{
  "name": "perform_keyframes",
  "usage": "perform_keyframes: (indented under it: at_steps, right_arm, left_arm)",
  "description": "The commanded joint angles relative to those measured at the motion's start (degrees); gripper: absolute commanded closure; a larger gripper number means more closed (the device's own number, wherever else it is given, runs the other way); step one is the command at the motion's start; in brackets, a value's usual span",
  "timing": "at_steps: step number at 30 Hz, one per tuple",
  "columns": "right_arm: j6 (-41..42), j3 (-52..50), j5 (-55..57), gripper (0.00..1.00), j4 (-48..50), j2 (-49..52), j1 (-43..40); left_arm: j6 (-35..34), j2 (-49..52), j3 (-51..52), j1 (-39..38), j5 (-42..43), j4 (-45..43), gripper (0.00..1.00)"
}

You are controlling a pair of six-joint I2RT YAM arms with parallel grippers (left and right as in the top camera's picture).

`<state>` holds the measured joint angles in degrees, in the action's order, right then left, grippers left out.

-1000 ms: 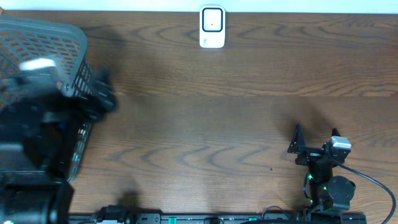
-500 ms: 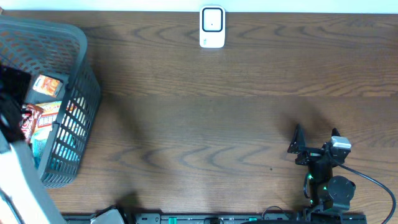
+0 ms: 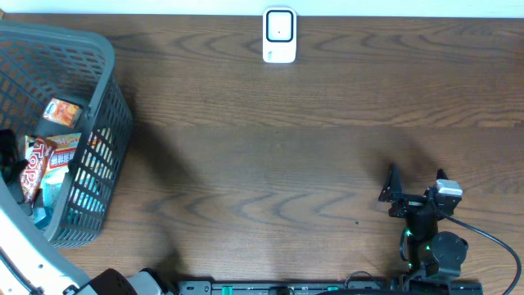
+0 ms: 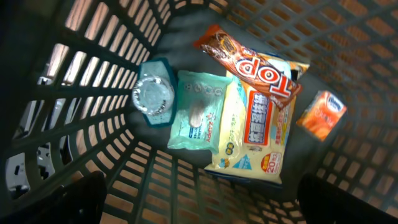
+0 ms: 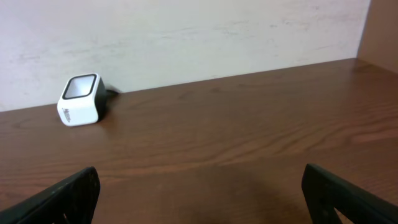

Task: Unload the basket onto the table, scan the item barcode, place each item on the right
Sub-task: 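Reach the left gripper into the basket and grasp the teal bottle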

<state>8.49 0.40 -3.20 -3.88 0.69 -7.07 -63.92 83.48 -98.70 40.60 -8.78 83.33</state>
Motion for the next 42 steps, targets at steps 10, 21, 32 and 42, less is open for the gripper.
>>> perform_keyframes:
  at_steps: [10, 21, 32, 42]
  right_arm:
    - [-0.42, -0.09, -0.15, 0.01, -0.17, -0.26, -0.33]
    - [-0.42, -0.09, -0.15, 0.01, -0.17, -0.26, -0.33]
    - [-0.42, -0.09, -0.15, 0.01, -0.17, -0.26, -0.33]
    - [-0.42, -0.09, -0.15, 0.01, -0.17, -0.26, -0.33]
  left_arm:
    - [-2.82, 6.47, 2.25, 2.64, 0.52, 0.9, 0.02]
    - [-4.07, 8.2, 7.19, 5.07, 0.13, 1.27, 0.02]
    - [1.7, 8.2, 17.66, 9.62, 0.2, -8.98, 0.02]
    - [2.67, 8.26, 23.17, 9.86, 0.13, -15.17, 0.02]
